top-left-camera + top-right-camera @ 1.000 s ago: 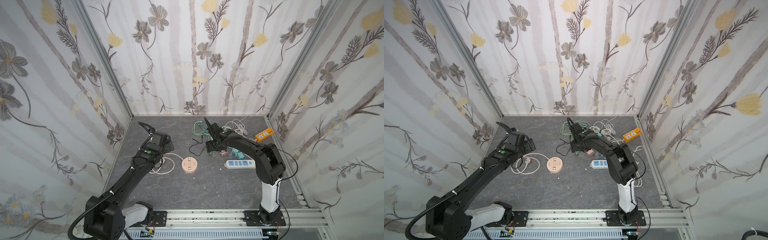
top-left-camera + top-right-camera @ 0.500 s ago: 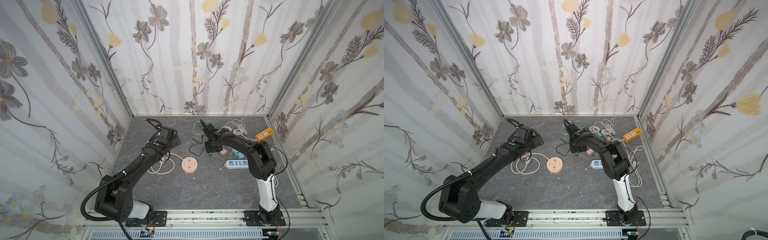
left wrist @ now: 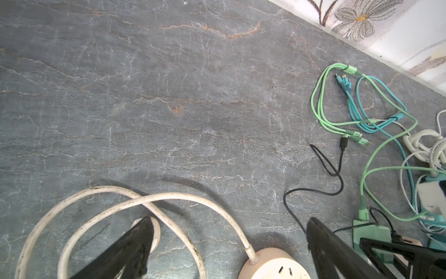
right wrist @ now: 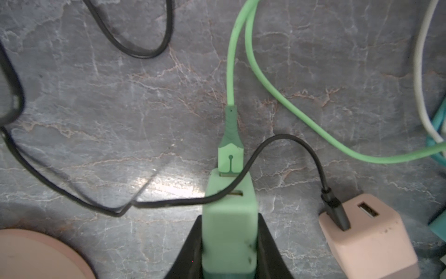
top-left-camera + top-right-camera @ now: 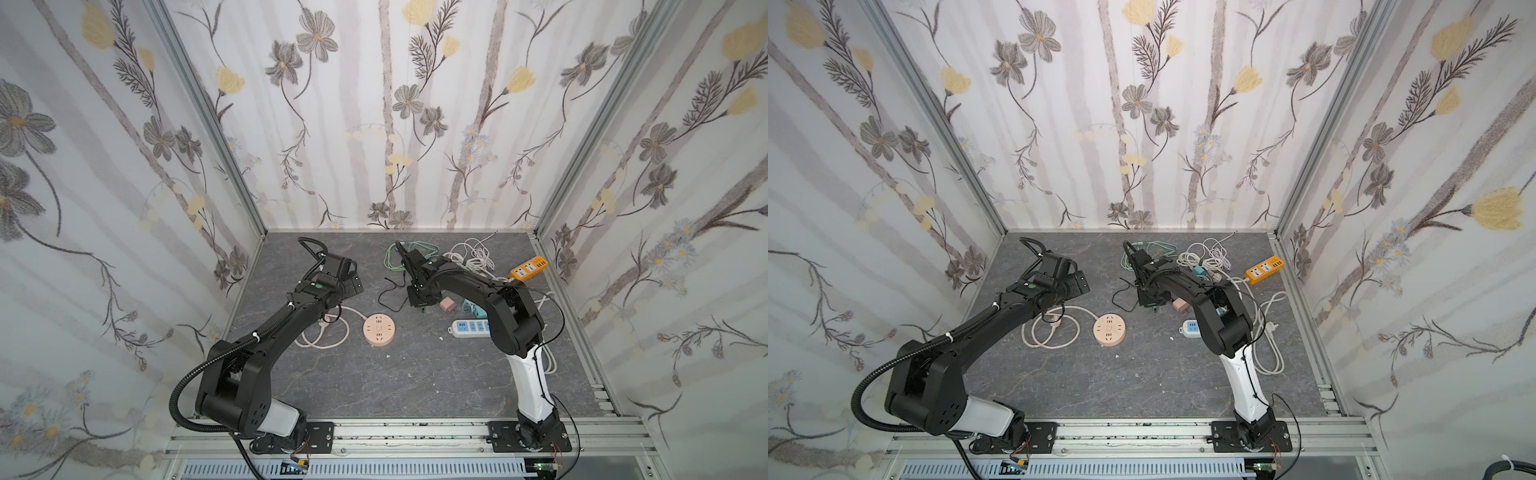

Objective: Insert the plug
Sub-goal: 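Lift the mint-green charger with the right gripper while the left arm rises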

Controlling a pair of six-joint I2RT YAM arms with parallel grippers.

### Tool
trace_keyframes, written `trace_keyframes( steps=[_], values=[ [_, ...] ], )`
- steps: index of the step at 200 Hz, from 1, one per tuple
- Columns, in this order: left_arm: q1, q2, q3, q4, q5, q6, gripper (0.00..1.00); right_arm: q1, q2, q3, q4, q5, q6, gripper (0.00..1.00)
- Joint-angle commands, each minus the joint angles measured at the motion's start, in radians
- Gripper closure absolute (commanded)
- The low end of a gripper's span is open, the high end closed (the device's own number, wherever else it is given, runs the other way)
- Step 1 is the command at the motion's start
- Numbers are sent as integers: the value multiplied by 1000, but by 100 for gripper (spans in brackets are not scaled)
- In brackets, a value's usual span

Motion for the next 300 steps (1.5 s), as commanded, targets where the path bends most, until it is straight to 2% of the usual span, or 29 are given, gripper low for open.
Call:
trace_keyframes(
  steps=[1, 27, 54, 88, 103, 126, 157, 200, 215, 256, 300],
  values=[
    [0, 22, 23, -5, 22, 21, 0, 1, -47, -22, 44, -40, -10, 85],
    [-2, 57, 41, 6, 101, 52, 0, -19, -204, -133, 131, -156, -48, 89],
    [-31, 128, 101, 10, 252, 144, 0, -56, -360, -213, 154, -191, -100, 91],
    [-147, 203, 164, 54, 347, 304, 0, -128, -482, -313, 164, -265, -174, 91],
    [-185, 216, 170, 104, 442, 370, 0, -149, -511, -340, 162, -281, -205, 91],
    [-230, 262, 206, 125, 516, 422, 0, -159, -536, -364, 162, -285, -238, 91],
    [-230, 360, 280, 134, 563, 297, 0, -161, -559, -384, 188, -294, -250, 91],
    [-229, 423, 282, 254, 602, 70, 14, -161, -581, -421, 230, -290, -246, 91],
    [-230, 431, 270, 272, 607, 14, 12, -162, -579, -429, 240, -269, -234, 91],
    [-215, 410, 244, 138, 456, -109, 9, -162, -570, -449, 287, -193, -159, 91],
    [-208, 434, 199, 281, 598, -301, 11, -154, -528, -500, 388, -250, -68, 92]
  ],
)
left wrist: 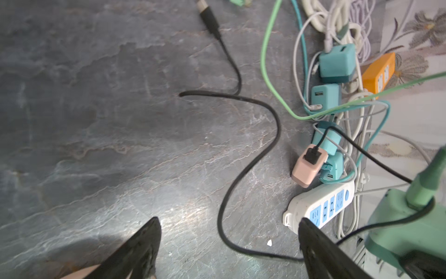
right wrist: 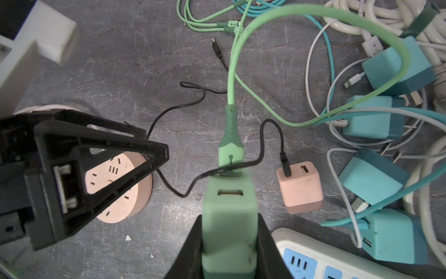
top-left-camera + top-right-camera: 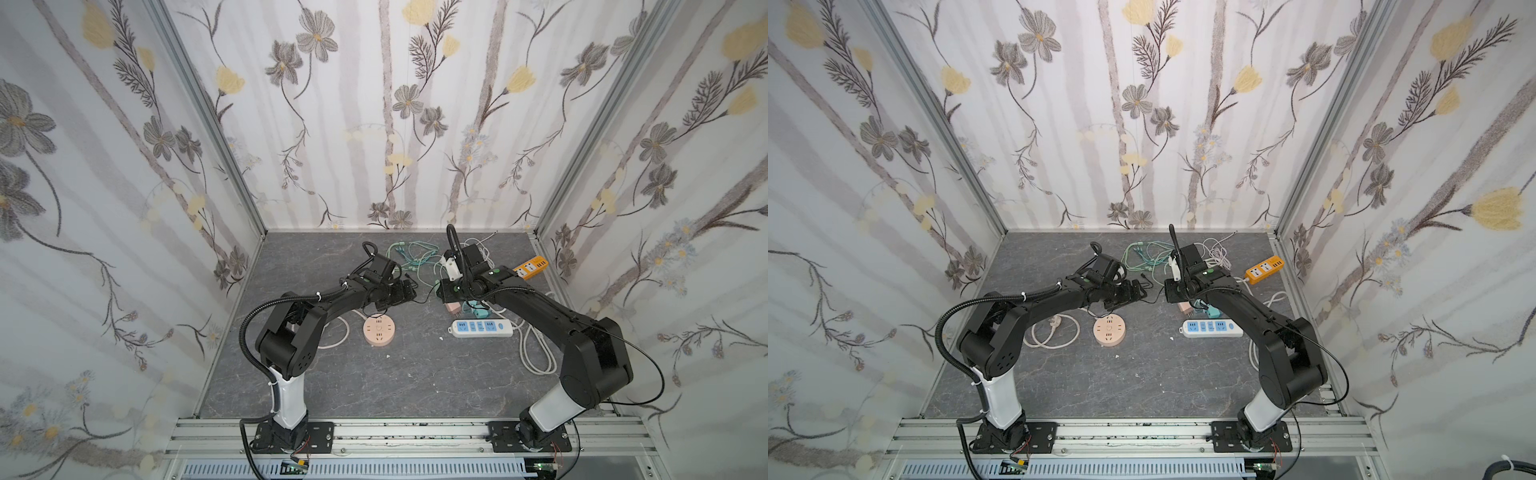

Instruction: Insert the plug

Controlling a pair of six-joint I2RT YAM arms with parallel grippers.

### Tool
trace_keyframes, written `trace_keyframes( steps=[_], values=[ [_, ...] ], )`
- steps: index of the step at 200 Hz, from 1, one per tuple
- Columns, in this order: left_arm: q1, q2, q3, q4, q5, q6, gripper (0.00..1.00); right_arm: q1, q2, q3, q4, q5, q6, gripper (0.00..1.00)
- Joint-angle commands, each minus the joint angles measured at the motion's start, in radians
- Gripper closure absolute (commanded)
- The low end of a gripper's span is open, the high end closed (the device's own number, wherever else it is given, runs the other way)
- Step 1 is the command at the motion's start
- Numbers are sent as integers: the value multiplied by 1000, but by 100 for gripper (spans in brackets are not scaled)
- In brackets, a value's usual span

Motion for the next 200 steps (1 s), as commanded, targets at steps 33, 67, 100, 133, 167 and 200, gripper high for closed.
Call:
trace_keyframes(
  steps=[33, 67, 100, 133, 167, 200],
  values=[
    [-10, 100, 57, 105, 92, -204, 18, 10, 0, -60, 164, -62, 98, 93],
    [-11, 97, 38, 116, 64, -240, 39, 10, -22, -84, 195, -66, 106, 92],
    [-3, 93, 71, 112, 46, -200, 82, 11, -27, -120, 208, -80, 99, 92],
    [22, 23, 160, 36, -21, -104, 100, 11, -6, -150, 184, -86, 47, 92],
    [22, 13, 361, -66, -44, 51, 100, 37, 48, -147, 149, -131, -54, 93],
    [28, 117, 559, -138, -62, 138, 100, 102, 57, -150, 186, -170, -154, 92]
  ],
)
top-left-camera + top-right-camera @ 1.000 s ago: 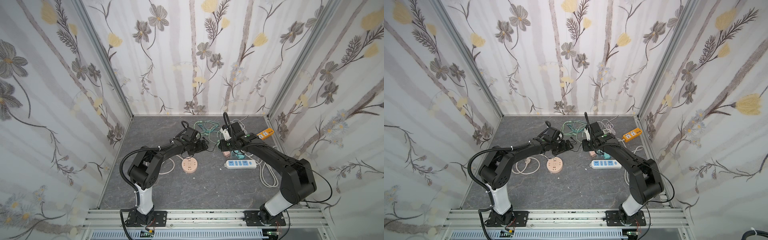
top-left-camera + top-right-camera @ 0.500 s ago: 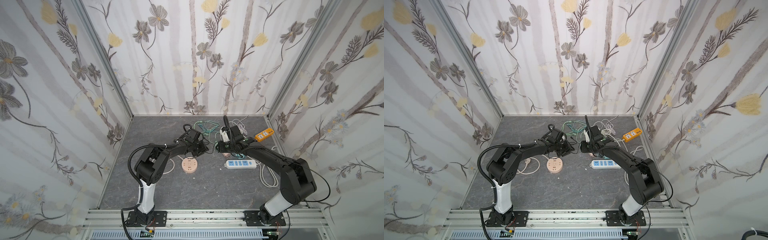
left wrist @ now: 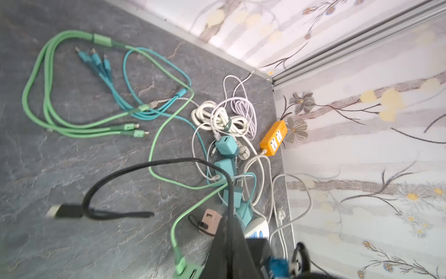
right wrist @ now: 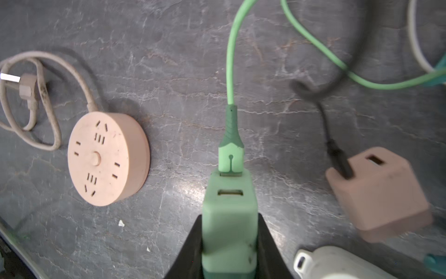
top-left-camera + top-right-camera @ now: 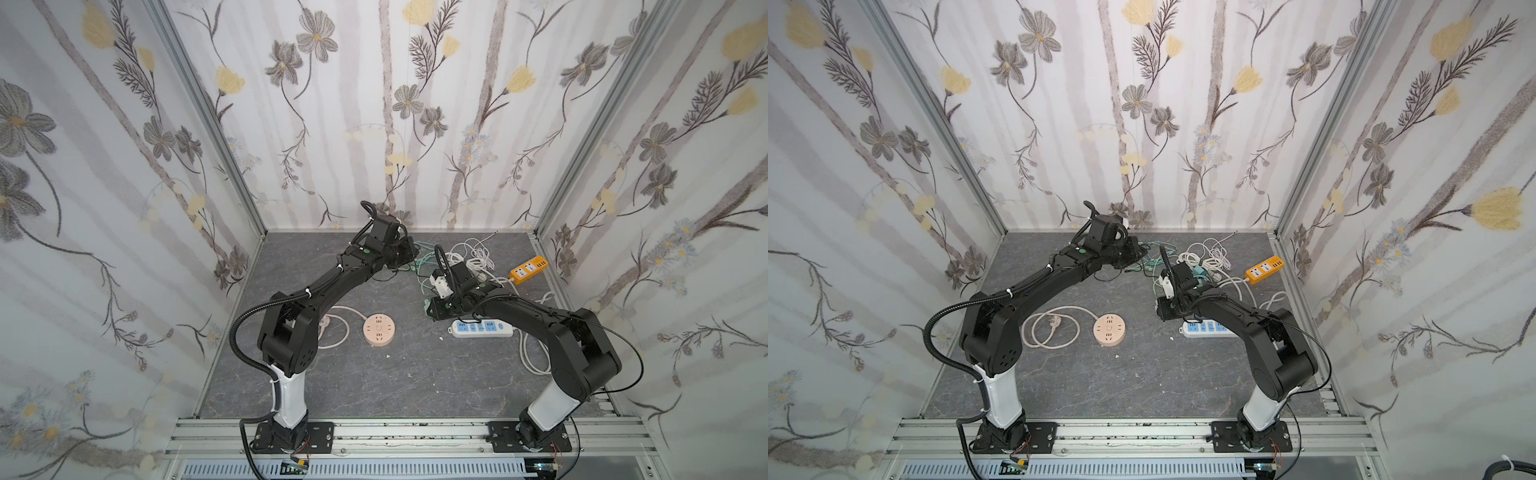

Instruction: Insert the plug

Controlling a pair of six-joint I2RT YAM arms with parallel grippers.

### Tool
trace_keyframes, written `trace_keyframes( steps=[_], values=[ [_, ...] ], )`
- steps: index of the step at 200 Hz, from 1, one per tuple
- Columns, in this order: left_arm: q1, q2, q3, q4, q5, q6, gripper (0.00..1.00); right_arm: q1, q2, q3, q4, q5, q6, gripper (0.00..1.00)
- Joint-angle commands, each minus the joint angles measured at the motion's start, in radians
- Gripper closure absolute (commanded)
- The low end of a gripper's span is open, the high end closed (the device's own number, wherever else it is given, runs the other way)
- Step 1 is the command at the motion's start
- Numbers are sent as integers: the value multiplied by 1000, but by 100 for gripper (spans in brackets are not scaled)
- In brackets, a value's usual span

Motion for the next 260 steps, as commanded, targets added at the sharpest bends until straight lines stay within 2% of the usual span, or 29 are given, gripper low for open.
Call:
trace_keyframes(
  steps=[1, 43, 88, 134, 159, 195, 202, 211, 226, 260],
  values=[
    [7, 70, 113, -100, -35, 102, 100, 34, 4, -3, 46, -57, -103, 92],
    [26, 218, 406, -215, -81, 201, 100, 85, -16, -31, 84, -101, -164, 91],
    [34, 339, 634, -245, -8, 296, 100, 138, -50, -37, 74, -139, -290, 92],
    [34, 438, 762, -287, 92, 444, 100, 201, -8, 43, 113, -179, -349, 92],
    [39, 457, 778, -356, 76, 510, 100, 205, 10, 59, 153, -163, -311, 92],
    [44, 473, 795, -471, 72, 583, 98, 201, -22, -7, 254, -128, -250, 93],
    [46, 472, 798, -486, 75, 594, 95, 197, -31, -25, 273, -127, -243, 93],
    [46, 466, 799, -500, 85, 610, 85, 193, -41, -42, 287, -122, -234, 93],
    [45, 457, 799, -524, 94, 629, 56, 191, -52, -59, 285, -109, -234, 92],
    [45, 420, 796, -588, 51, 655, 26, 185, -77, -99, 287, -97, -249, 92]
  ],
)
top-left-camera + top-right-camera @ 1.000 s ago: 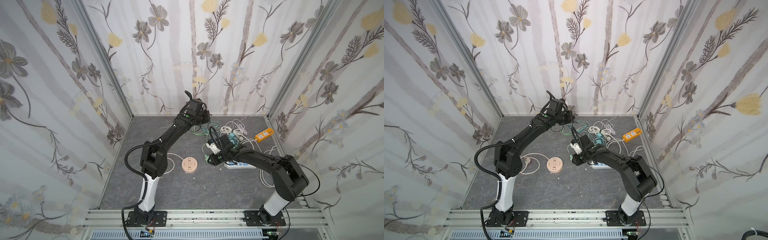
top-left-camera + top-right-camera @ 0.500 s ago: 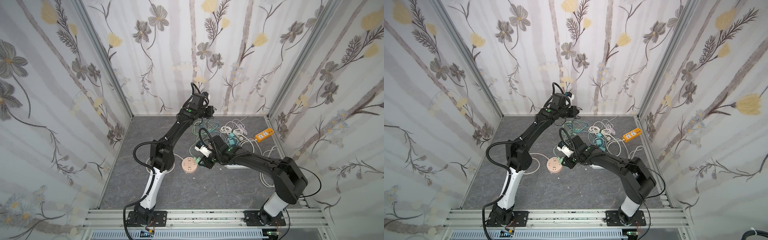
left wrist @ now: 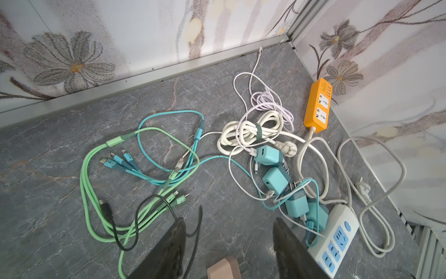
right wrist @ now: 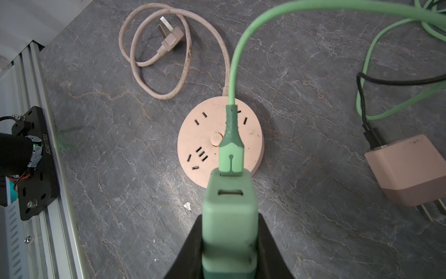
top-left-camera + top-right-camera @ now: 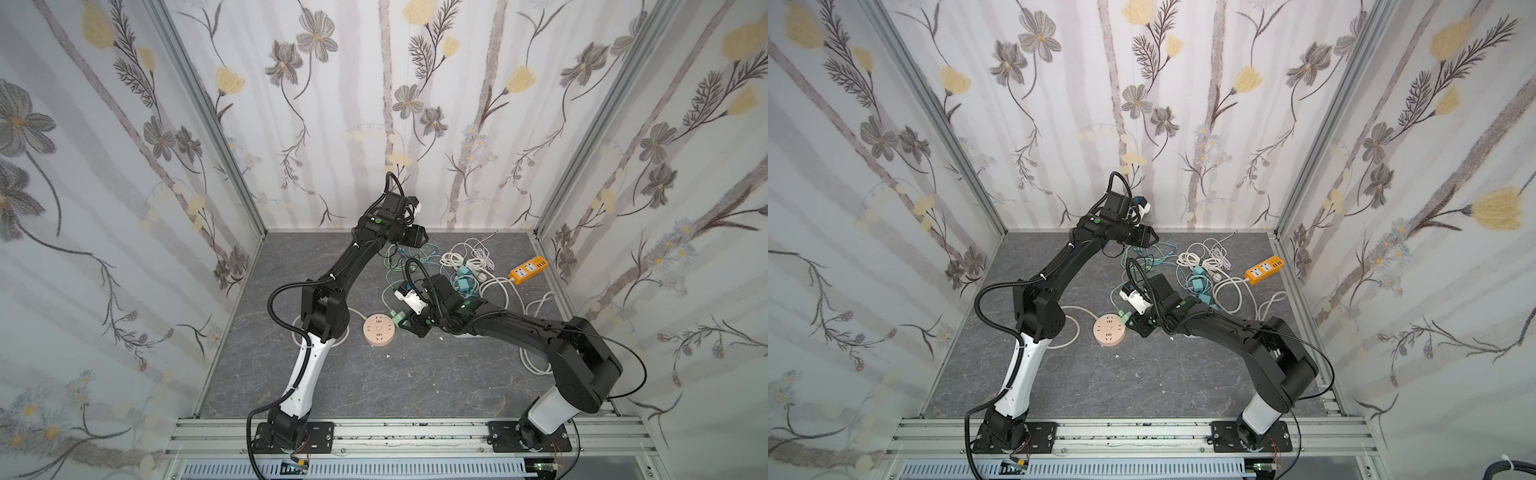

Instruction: Insert the plug

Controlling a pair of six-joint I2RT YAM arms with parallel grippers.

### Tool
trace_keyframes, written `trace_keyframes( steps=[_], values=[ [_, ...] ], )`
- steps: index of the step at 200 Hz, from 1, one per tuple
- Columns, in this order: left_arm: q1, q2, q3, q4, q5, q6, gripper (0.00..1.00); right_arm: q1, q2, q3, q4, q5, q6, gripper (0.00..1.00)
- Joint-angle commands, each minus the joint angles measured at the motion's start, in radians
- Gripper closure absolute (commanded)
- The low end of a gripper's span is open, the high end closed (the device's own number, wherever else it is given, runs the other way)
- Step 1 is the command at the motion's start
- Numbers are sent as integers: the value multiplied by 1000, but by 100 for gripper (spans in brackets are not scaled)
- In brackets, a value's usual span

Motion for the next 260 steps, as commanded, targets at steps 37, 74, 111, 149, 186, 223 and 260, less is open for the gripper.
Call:
trace_keyframes(
  steps=[37, 74, 111, 149, 186, 223, 260],
  values=[
    [3, -152, -81, -110, -117, 34, 0, -14, -64, -58, 110, 12, 12, 92],
    [18, -382, -385, 26, -110, -17, 0, -31, -94, -117, 245, -6, 80, 93],
    [81, -661, -778, 218, -15, -80, 0, -75, -145, -159, 345, -46, 144, 93],
    [149, -875, -1097, 368, 216, -72, 0, -125, -208, -196, 422, -135, 155, 93],
    [164, -1024, -1269, 389, 434, 108, 0, -154, -264, -174, 360, -222, 49, 93],
    [150, -1102, -1374, 388, 495, 416, 1, -155, -279, -9, -37, -307, -231, 92],
    [106, -1142, -1376, 314, 461, 781, 8, -149, -264, 118, -301, -322, -443, 92]
  ],
)
